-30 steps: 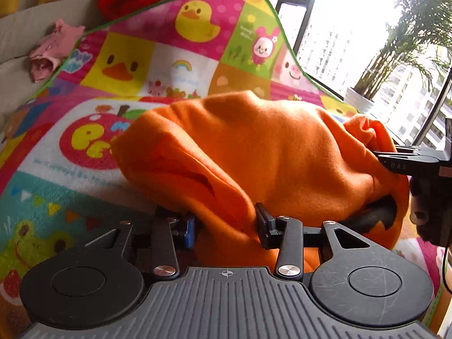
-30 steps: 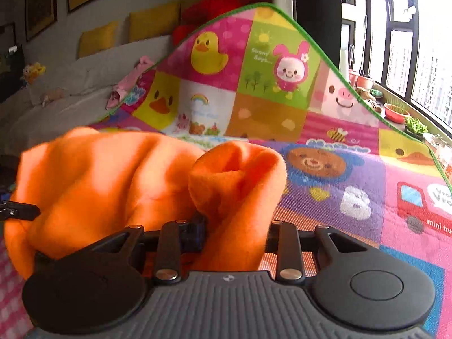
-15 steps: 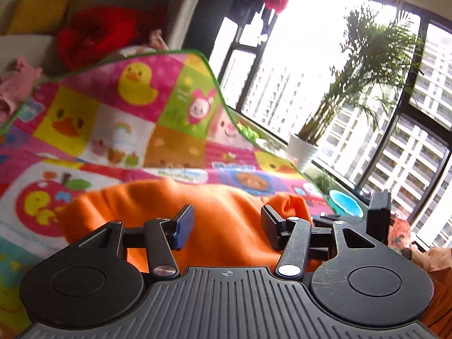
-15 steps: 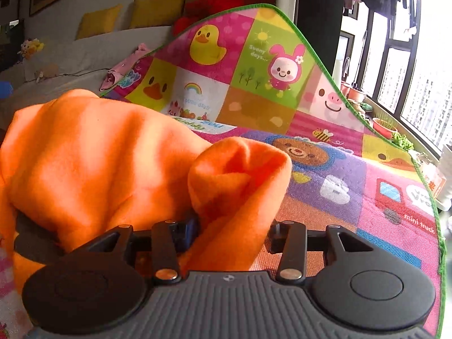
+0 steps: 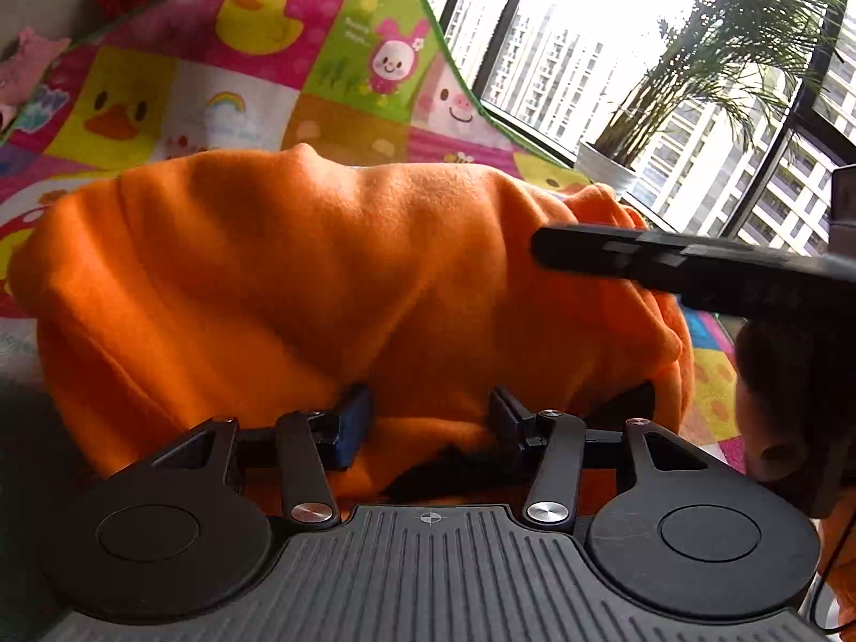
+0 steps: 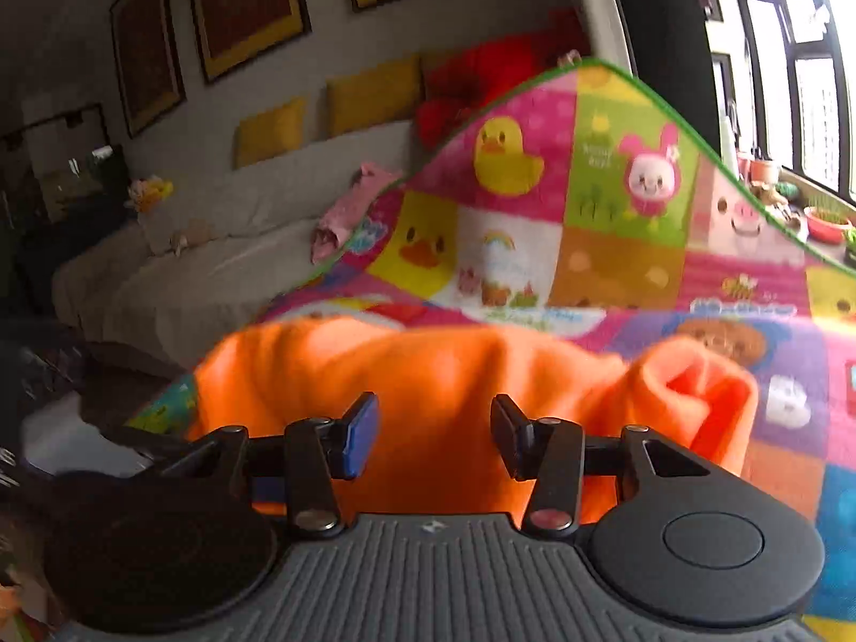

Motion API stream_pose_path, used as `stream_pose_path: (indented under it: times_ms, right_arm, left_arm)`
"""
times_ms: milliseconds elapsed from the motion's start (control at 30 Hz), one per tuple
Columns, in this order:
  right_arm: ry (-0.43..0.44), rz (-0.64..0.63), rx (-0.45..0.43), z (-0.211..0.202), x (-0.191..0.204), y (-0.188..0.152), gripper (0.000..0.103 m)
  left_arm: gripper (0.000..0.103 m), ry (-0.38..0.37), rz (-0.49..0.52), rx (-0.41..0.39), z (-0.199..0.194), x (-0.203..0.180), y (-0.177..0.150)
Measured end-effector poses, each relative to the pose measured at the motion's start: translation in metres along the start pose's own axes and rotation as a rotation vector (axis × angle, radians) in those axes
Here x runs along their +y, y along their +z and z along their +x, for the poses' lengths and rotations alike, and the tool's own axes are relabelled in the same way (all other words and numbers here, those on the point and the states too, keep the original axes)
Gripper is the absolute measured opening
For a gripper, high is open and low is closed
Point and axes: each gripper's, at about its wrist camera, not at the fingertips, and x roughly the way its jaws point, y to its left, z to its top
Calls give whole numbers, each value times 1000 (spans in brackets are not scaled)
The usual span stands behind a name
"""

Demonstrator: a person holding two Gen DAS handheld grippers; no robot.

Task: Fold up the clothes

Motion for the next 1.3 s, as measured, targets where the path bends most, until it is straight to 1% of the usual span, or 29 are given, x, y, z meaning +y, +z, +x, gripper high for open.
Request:
stream_pose_path:
  times_ms: [33, 100, 133, 167, 200, 267, 333, 400, 433, 467, 533, 600, 633, 667, 700, 733, 833, 900, 933, 967, 1000, 1033, 1067, 1100, 1167, 1233, 1300]
  right_arm:
    - [-12, 2, 37, 11, -2, -10, 46]
    - [-18, -44, 18, 12, 0, -25, 46]
    - [-22, -60, 14, 11, 2, -27, 46]
    - [-24, -65, 17, 10, 5, -28, 47]
    - [-25, -73, 20, 9, 6, -29, 47]
    - [-41, -113, 19, 7, 12, -32, 47]
    - [-64, -165, 14, 6, 20, -36, 48]
    - [-80, -191, 14, 3, 24, -37, 49]
    - [-81, -193, 16, -1, 25, -36, 49]
    - [-80, -192, 19, -5, 24, -35, 49]
    - [-89, -135, -18, -25, 16, -27, 50]
    - [-135, -21, -99, -53, -2, -20, 62]
    - [-176, 42, -134, -62, -12, -18, 73]
    - [-224, 107, -166, -69, -22, -16, 77]
    - [-260, 167, -176, -70, -33, -16, 77]
    - [-261, 210, -168, -64, -41, -17, 77]
    - [-226, 318, -133, -41, -58, -22, 77]
    - [-203, 391, -109, -25, -70, -26, 74]
    - [-192, 427, -96, -17, -76, -28, 67]
    - [-180, 463, -84, -9, -81, -30, 55]
    - [-178, 445, -80, -5, -79, -28, 48]
    - [-181, 405, -79, -4, -73, -25, 39]
    - [-188, 363, -83, -4, -66, -22, 34]
    - [-202, 301, -93, -6, -57, -18, 32]
    - [-258, 98, -123, -11, -29, -11, 31]
    - [-303, -97, -123, -10, -3, -9, 32]
    - [-315, -253, -59, 1, 14, -13, 32]
  left_arm:
    - [54, -2, 3, 2, -2, 1, -1]
    - [54, -21, 5, 12, -10, 1, 1]
    - [57, -37, 5, 16, -15, 2, 3]
    - [57, -58, 10, 0, -24, 3, 7]
    - [58, -73, 20, -35, -35, 2, 11]
    - [64, -87, 26, -131, -52, 1, 26]
    - [75, -112, 9, -221, -61, 2, 43]
    - [76, -98, -33, -195, -42, 9, 51]
    - [72, -87, -56, -174, -31, 12, 55]
    - [69, -65, -91, -129, -16, 18, 54]
    - [65, -38, -143, -48, 6, 31, 42]
    - [65, -37, -130, -41, 13, 35, 24]
    - [65, -36, -108, -48, 13, 35, 20]
    - [65, -34, -96, -51, 12, 34, 18]
    - [65, -36, -98, -51, 11, 35, 18]
    - [65, -39, -105, -49, 11, 36, 18]
    - [65, -47, -109, -52, 9, 37, 16]
    - [65, -44, -102, -53, 7, 36, 12]
    - [65, -42, -97, -51, 6, 35, 10]
    - [65, -41, -92, -50, 6, 35, 10]
    - [65, -41, -89, -49, 5, 35, 9]
    - [65, -41, -86, -49, 5, 35, 8]
    - [65, -42, -86, -48, 4, 35, 8]
    - [65, -43, -87, -47, 4, 35, 9]
    - [65, -45, -88, -45, 2, 35, 9]
    - [65, -47, -90, -44, 1, 36, 10]
    - [65, -49, -91, -42, 0, 36, 10]
